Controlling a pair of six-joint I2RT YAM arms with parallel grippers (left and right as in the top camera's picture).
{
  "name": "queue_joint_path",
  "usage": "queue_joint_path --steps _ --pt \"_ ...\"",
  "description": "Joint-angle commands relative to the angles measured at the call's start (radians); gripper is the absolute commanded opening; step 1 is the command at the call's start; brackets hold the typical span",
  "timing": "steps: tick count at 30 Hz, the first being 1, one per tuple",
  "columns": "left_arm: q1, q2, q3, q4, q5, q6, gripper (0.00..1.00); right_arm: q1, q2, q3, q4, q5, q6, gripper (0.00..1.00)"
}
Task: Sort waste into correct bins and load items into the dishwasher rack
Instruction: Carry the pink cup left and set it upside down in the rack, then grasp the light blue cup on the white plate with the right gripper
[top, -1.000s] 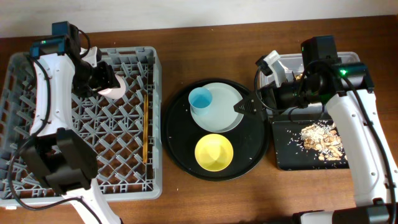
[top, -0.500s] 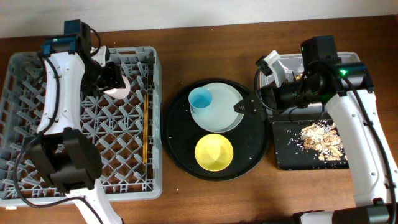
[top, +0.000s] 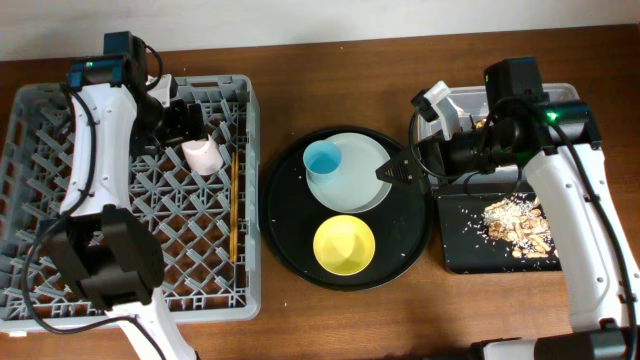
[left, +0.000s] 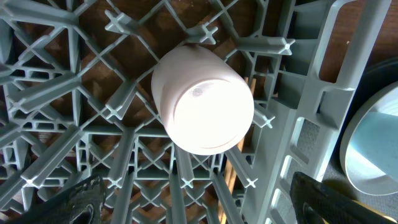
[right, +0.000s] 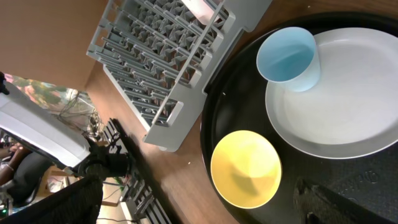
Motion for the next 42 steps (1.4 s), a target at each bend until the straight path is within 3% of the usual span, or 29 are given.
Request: queue_joint_path --steps 1,10,16,21,24,26,27,30,33,37,42 --pt "0.023 -0.003 0.038 -0.005 0.003 -0.016 0.97 -0.002 -0.002 0.008 0.0 0.009 -0.003 0.99" --pt "0.08 -0.126 0.088 -0.002 -0.045 -0.187 0.99 -0.002 -0.002 0.008 0.0 0.008 -0.003 0.99" --pt "0.128 -0.15 0.088 -0.023 -0.108 -0.186 0.99 -0.001 0.0 0.008 0.157 -0.182 0.062 0.99" --pt "0.13 -0.15 0.088 -0.023 -0.107 -0.186 0.99 -0.002 0.0 0.008 0.234 -0.18 0.065 0.99" --pt "0.13 -0.15 0.088 -0.023 -0.107 -0.186 0.99 0.013 0.004 0.009 0.255 -0.179 0.148 0.99" --pt "0.13 -0.15 0.088 -0.023 -0.108 -0.186 0.99 0.054 0.006 0.008 0.248 -0.018 0.21 0.82" --pt "0.13 -0.15 0.088 -0.023 -0.107 -0.186 0.99 0.101 0.009 0.008 0.236 0.191 0.277 0.8" --pt "0.13 -0.15 0.088 -0.023 -0.107 -0.186 0.99 0.253 0.023 0.008 0.246 0.508 0.334 0.72" --pt "0.13 -0.15 0.088 -0.023 -0.108 -0.186 0.99 0.438 0.057 0.008 0.349 0.714 0.334 0.45" --pt "0.131 -0.15 0.088 -0.023 -0.108 -0.186 0.99 0.612 0.145 0.008 0.454 0.97 0.334 0.4" --pt "0.13 -0.149 0.088 -0.023 -0.107 -0.186 0.99 0.662 0.307 0.008 0.506 1.022 0.334 0.42"
